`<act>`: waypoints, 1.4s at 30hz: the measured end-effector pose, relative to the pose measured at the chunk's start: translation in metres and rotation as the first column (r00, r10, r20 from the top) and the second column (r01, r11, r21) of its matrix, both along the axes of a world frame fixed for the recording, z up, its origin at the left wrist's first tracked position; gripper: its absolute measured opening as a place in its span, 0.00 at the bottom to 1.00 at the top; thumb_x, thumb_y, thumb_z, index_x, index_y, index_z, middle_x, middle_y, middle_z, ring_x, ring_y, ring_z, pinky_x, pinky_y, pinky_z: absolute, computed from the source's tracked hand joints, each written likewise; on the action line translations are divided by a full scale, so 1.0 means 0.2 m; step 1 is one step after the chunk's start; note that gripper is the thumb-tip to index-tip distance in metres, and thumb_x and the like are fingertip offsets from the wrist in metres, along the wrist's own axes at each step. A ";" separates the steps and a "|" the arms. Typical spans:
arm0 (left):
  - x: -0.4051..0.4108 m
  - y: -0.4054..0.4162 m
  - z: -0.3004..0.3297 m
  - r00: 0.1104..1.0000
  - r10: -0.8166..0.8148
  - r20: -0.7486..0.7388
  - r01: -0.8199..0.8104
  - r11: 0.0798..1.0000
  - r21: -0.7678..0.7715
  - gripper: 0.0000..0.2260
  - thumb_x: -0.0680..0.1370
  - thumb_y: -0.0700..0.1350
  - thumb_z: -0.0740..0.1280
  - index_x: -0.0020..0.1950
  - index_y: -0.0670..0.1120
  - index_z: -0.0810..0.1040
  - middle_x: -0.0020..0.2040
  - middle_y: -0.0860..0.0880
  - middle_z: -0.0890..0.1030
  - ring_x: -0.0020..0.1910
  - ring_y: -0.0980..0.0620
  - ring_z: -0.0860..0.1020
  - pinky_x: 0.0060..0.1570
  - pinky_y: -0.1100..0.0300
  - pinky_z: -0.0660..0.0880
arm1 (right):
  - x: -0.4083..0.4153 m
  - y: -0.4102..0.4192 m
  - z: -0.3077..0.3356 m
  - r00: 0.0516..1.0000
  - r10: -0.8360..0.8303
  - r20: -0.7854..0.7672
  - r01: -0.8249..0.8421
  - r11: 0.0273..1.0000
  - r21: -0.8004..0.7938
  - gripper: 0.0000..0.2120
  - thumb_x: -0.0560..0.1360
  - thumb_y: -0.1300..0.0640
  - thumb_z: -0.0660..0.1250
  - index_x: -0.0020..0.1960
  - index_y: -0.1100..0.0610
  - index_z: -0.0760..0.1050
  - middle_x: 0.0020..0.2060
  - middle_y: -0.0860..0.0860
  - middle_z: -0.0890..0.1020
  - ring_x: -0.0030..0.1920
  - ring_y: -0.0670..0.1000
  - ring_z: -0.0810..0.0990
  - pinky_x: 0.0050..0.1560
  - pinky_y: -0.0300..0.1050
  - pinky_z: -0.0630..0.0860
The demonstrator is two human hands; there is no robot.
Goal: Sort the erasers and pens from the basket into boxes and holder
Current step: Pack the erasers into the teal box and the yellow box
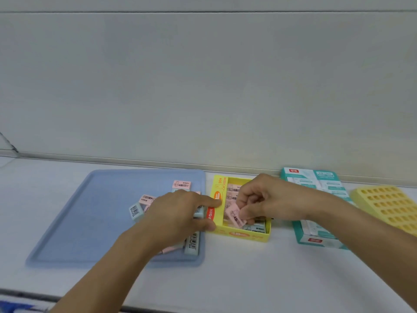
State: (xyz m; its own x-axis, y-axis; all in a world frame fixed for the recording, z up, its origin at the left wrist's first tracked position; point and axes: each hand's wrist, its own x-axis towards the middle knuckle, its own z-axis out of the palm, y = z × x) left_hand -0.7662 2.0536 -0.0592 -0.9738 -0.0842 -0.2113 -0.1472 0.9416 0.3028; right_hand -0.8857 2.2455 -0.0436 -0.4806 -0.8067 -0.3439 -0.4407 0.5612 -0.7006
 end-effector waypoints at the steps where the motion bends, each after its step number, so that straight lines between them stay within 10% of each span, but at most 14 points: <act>1: -0.01 -0.01 0.00 1.000 -0.010 0.002 0.010 1.000 0.007 0.22 0.74 0.62 0.67 0.67 0.71 0.68 0.66 0.61 0.75 0.64 0.55 0.72 0.59 0.59 0.71 | 0.01 -0.01 -0.02 1.000 -0.005 0.015 0.006 1.000 -0.027 0.02 0.74 0.59 0.71 0.43 0.57 0.80 0.36 0.52 0.85 0.35 0.44 0.79 0.40 0.39 0.73; 24: -0.02 -0.04 -0.05 1.000 -0.004 0.007 0.004 0.998 0.061 0.21 0.74 0.62 0.67 0.67 0.72 0.68 0.65 0.61 0.75 0.61 0.56 0.74 0.59 0.57 0.72 | -0.01 -0.05 -0.11 0.958 0.080 -0.275 -0.093 0.995 -0.034 0.02 0.70 0.52 0.75 0.41 0.50 0.84 0.35 0.39 0.81 0.37 0.39 0.77 0.35 0.32 0.70; 32: -0.02 -0.03 -0.05 1.000 -0.010 0.001 0.010 0.999 0.033 0.21 0.75 0.62 0.67 0.67 0.71 0.67 0.65 0.60 0.75 0.62 0.56 0.73 0.59 0.57 0.72 | 0.04 -0.12 -0.04 0.809 0.282 -0.516 -0.178 0.954 0.242 0.03 0.73 0.53 0.69 0.42 0.52 0.79 0.37 0.45 0.79 0.39 0.46 0.73 0.37 0.43 0.70; 42: -0.01 -0.03 -0.04 0.999 -0.026 -0.026 0.027 0.999 0.042 0.21 0.75 0.61 0.67 0.68 0.71 0.68 0.65 0.61 0.76 0.61 0.56 0.74 0.57 0.58 0.72 | 0.01 -0.19 0.01 0.950 0.163 -0.267 -0.065 0.939 0.339 0.08 0.69 0.52 0.75 0.42 0.56 0.82 0.40 0.51 0.83 0.41 0.50 0.81 0.40 0.45 0.78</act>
State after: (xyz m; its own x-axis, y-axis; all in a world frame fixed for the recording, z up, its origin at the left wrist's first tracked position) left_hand -0.7689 2.0485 -0.0676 -0.9807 -0.0502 -0.1890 -0.1142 0.9314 0.3456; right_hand -0.8839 2.2081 -0.0424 -0.5090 -0.7305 -0.4552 -0.6695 0.6684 -0.3240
